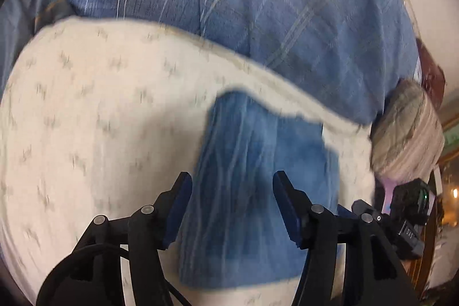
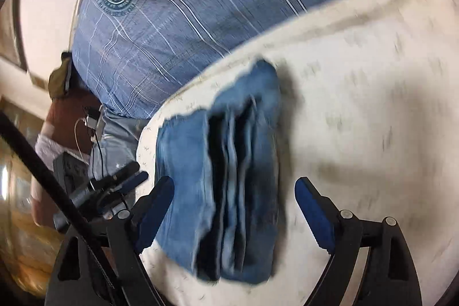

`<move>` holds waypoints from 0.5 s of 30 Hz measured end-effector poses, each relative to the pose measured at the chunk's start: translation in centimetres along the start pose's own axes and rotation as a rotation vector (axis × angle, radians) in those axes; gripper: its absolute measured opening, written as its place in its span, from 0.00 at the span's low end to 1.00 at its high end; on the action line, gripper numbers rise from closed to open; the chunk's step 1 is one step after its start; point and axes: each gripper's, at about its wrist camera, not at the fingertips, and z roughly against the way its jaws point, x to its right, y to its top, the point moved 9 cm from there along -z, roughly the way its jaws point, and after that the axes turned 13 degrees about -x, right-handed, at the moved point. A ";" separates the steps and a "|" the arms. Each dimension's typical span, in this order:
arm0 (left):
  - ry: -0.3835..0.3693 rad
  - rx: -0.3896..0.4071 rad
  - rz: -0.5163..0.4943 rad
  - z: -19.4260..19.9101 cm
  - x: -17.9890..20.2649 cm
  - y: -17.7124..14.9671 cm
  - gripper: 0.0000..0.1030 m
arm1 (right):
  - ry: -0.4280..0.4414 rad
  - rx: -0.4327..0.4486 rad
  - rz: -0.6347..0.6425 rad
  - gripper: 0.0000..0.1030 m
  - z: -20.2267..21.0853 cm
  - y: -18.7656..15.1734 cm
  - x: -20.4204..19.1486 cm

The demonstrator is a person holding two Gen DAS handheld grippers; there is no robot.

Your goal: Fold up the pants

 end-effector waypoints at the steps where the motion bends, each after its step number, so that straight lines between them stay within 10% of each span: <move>1: 0.001 -0.015 0.004 -0.3 0.0 -0.8 0.57 | 0.012 -0.012 -0.013 0.85 -0.6 -1.1 0.1; 7: 0.060 -0.048 0.010 -2.2 -0.3 -0.7 0.54 | -0.053 -0.054 -0.011 0.68 -4.0 -2.3 0.3; 12: 0.021 -0.021 0.003 -0.5 1.1 -1.3 0.14 | -0.058 -0.042 0.030 0.39 -3.5 -2.1 -0.4; 15: -0.005 0.006 -0.033 0.7 2.1 -1.2 0.11 | -0.079 -0.031 0.085 0.33 -2.9 -2.0 -1.4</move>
